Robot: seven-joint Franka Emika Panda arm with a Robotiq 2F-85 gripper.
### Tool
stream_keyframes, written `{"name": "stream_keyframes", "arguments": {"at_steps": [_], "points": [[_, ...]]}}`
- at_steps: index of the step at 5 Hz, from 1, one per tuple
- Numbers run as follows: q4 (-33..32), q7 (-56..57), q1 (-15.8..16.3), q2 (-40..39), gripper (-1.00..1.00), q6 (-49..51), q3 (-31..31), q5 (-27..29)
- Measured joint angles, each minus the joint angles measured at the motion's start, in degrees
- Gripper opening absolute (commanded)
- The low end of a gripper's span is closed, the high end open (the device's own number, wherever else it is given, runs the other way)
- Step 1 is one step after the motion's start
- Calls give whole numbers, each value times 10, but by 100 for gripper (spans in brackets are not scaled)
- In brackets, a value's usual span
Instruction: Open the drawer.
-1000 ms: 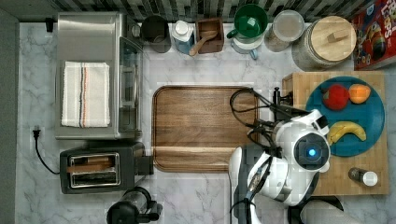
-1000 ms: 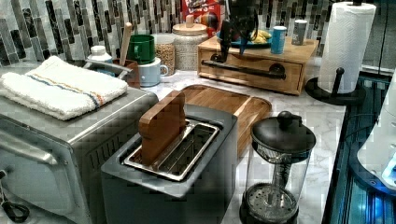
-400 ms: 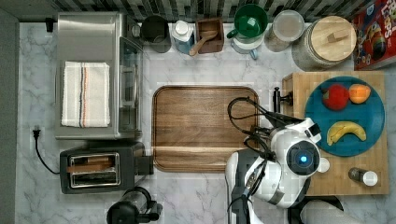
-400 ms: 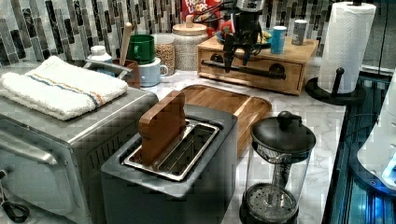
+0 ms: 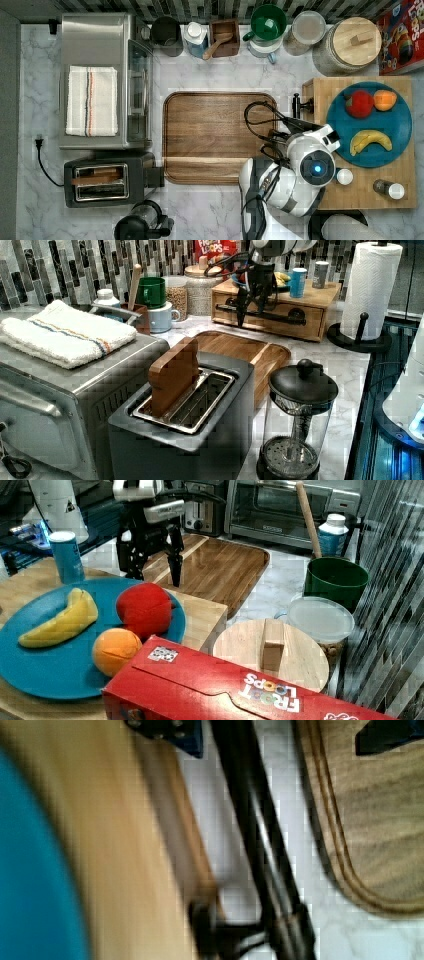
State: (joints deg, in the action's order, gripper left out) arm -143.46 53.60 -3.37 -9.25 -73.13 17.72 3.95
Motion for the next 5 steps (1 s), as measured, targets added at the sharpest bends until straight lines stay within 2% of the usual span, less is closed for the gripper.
{"name": "stream_keyframes", "arguments": {"at_steps": [2,3,5], "points": [[1,-3,1,-6,100,16,3,-14],[0,-39,17,0,100,18,16,-25],[0,-69,18,-9,100,-11,-14,-4]]}}
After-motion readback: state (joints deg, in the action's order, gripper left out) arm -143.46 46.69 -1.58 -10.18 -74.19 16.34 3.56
